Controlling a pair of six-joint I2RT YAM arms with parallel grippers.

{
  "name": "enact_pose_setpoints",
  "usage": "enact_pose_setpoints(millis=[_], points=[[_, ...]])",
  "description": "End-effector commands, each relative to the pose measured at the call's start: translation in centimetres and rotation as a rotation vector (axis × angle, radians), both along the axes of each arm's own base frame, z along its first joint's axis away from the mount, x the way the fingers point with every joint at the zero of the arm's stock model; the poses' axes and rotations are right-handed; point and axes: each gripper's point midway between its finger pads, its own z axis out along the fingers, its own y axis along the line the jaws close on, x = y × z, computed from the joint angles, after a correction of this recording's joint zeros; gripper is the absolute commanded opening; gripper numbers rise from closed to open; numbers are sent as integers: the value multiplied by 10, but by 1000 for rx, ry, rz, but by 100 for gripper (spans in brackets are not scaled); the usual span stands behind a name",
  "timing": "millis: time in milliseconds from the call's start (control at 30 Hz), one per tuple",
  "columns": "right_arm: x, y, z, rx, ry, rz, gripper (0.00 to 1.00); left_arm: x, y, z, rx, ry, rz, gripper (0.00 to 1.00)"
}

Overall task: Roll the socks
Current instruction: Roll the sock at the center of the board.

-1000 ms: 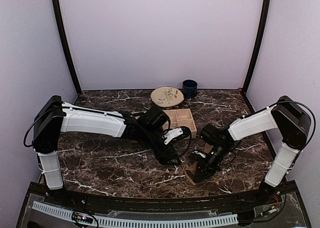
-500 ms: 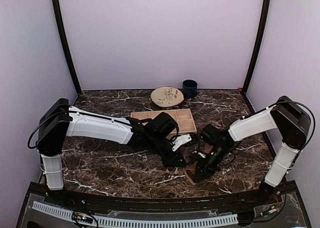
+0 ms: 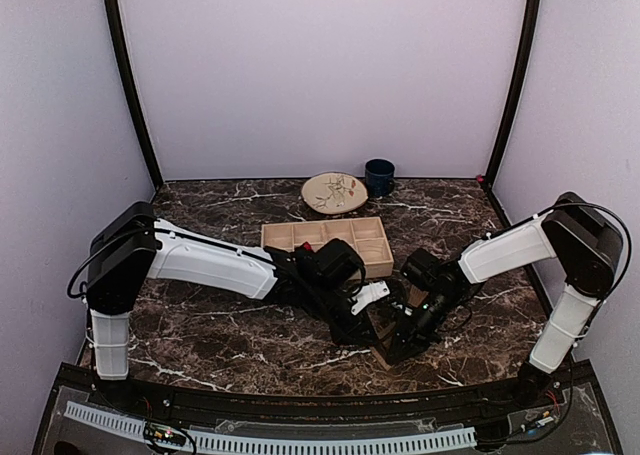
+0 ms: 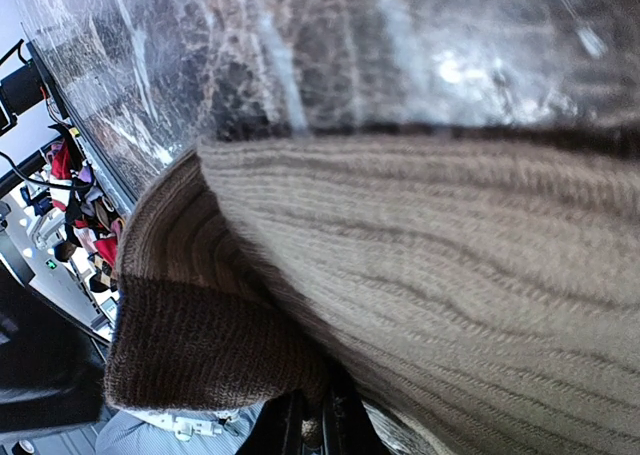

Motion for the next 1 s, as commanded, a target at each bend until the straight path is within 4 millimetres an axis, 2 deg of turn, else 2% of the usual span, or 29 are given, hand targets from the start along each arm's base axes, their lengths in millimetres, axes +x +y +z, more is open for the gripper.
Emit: enact_pose_setpoints(millis=[0, 400, 600, 767, 967], points=[[4, -4, -7, -29, -35, 4, 7, -9, -7, 0, -22, 26, -17, 16], [2, -6, -5, -26, -33, 7, 7, -12, -17, -20, 17, 64, -16, 13], [1, -7, -5, -30, -35, 6, 8, -4, -16, -30, 42, 45, 31, 13], [1, -7, -3, -31, -36, 2, 11, 1, -19, -37, 54, 53, 74, 13], [-1, -10, -4, -43, -33, -3, 20, 4, -20, -48, 81, 80, 117, 13]])
